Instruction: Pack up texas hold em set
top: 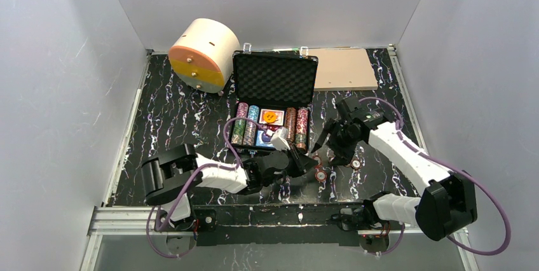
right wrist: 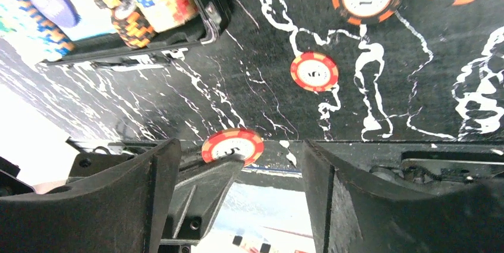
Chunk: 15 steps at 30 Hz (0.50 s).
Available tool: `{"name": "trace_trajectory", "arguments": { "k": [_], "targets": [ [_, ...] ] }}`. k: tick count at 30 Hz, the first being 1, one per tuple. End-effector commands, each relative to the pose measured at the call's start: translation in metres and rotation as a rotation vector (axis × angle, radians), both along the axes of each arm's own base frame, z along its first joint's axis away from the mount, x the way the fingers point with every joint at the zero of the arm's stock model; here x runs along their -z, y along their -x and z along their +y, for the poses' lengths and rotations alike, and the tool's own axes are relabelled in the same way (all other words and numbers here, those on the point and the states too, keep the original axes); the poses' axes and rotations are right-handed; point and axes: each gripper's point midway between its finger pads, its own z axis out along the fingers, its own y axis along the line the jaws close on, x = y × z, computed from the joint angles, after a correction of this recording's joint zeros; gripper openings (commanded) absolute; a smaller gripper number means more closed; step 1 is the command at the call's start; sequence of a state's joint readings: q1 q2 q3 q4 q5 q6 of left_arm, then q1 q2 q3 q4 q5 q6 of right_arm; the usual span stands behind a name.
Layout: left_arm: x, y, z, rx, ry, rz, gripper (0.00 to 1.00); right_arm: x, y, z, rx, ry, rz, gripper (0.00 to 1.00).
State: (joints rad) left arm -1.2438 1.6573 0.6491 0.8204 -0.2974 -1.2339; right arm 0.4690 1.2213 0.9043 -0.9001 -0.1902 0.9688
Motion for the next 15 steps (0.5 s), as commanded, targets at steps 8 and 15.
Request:
{"name": "trace_trajectory", "arguments": {
  "k": [8,15],
  "targets": [
    [-0.038,-0.001,0.045,0.209,-0.453,-0.359,0.00,-0.051,-0.041,-0.047,0.012,0.026,-0.293,0.83],
    [-0.049,-0.007,0.066,0.515,-0.777,-0.597,0.00,-0.049,-0.043,-0.055,0.053,0.056,-0.323,0.83]
  ]
}}
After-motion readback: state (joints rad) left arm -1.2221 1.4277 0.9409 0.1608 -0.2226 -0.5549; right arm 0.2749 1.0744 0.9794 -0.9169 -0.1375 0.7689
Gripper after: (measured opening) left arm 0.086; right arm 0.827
